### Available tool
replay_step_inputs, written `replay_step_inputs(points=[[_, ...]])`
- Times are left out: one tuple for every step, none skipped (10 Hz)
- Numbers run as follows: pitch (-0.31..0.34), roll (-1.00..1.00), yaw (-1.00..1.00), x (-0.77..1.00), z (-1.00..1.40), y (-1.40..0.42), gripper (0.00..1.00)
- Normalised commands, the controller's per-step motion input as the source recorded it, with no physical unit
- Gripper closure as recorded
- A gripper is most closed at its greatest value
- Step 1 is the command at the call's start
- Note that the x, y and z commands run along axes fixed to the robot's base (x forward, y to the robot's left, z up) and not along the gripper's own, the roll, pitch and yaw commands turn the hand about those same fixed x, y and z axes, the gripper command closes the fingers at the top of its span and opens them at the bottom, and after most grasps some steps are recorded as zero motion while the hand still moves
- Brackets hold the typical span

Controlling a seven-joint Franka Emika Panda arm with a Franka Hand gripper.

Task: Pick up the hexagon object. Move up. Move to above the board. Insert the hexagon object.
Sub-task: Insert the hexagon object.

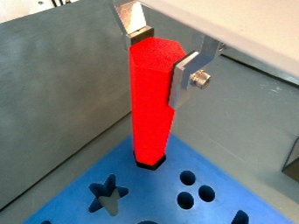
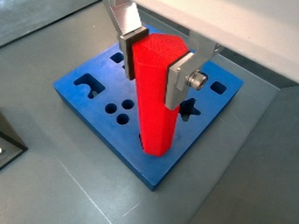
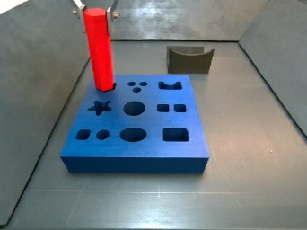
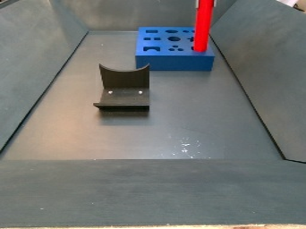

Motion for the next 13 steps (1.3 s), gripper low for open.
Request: replay_step_inputs(points=[[0.074,0.08,-0.18,0.73,-0.29,-0.25,1.0],[0.106,0.09,-0.18,0.7,-0.19,-0.25,1.0],[0.0,0.0,0.0,0.0,0.0,0.08,1.0],[0.0,-0.05,0.16,0.05,0.0,0.37,1.0],[0.001,0.0,0.11,0.07,0.0,0.07,1.0],[0.036,0.09,0.05,0.12,-0.07,0.18,1.0],[0.0,0.15,0.01,0.08,-0.34,0.0,1.0],[0.039,0.05,0.0,0.31,-1.0,0.0,1.0],[0.101,0.0,-0.24,0.45,-1.0,0.04,1.0],[0.13,0.0,-0.28,0.43,-1.0,0.08,1.0],[0.044,0.1,-0.03,0.16,-1.0,0.1,1.0],[-0.034,0.2,0.21,0.0,-0.9,0.09,1.0],[-0.076,0.15,0.23,0.0,-0.91,0.16,1.0]])
